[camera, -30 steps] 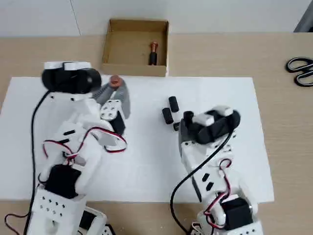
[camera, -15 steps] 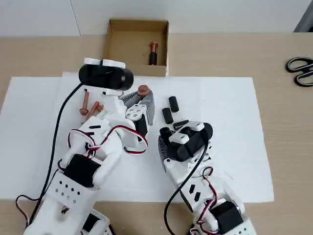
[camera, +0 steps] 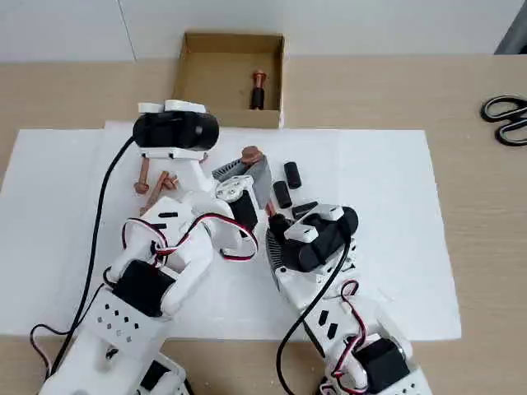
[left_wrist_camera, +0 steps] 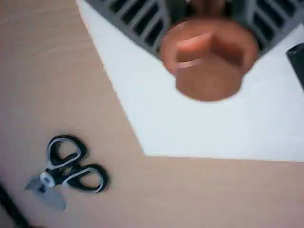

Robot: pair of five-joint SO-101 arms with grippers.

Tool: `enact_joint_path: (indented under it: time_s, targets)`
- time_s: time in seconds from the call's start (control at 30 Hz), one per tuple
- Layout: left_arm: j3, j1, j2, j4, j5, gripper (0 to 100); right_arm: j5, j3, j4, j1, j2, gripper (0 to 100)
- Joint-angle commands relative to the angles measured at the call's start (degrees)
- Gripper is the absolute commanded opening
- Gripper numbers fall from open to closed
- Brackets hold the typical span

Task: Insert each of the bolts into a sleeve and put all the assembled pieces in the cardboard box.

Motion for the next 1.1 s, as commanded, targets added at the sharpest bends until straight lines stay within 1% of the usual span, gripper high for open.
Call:
enact_joint_path:
  time_s: [0.0, 0.23, 0.43, 0.7, 0.9, 1.07]
  targets:
    - [1.45, 0.0, -0.09, -4.92, 0.44, 1, -0.7, -0.79, -1.63, -0.4, -0.84, 0.4]
    - [2.77, 0.09, -0.09, -5.71, 0.44, 1, -0.7, -0.79, -1.63, -1.27, -0.92, 0.4]
    - [2.86, 0.09, 0.0, -2.46, 0.44, 1, -0.7, -0.79, -1.63, -1.27, -0.92, 0.4]
    - [4.35, 0.18, 0.0, -2.02, 0.44, 1, -0.7, -1.85, -1.27, -1.1, -0.92, 0.4]
    - [3.91, 1.85, 0.0, 1.67, 0.35, 1, -0.7, -2.02, -1.27, -1.01, -0.92, 0.4]
    - [4.0, 2.02, 0.0, 2.11, 0.35, 1, -0.7, -2.02, -1.27, -1.01, -0.92, 0.4]
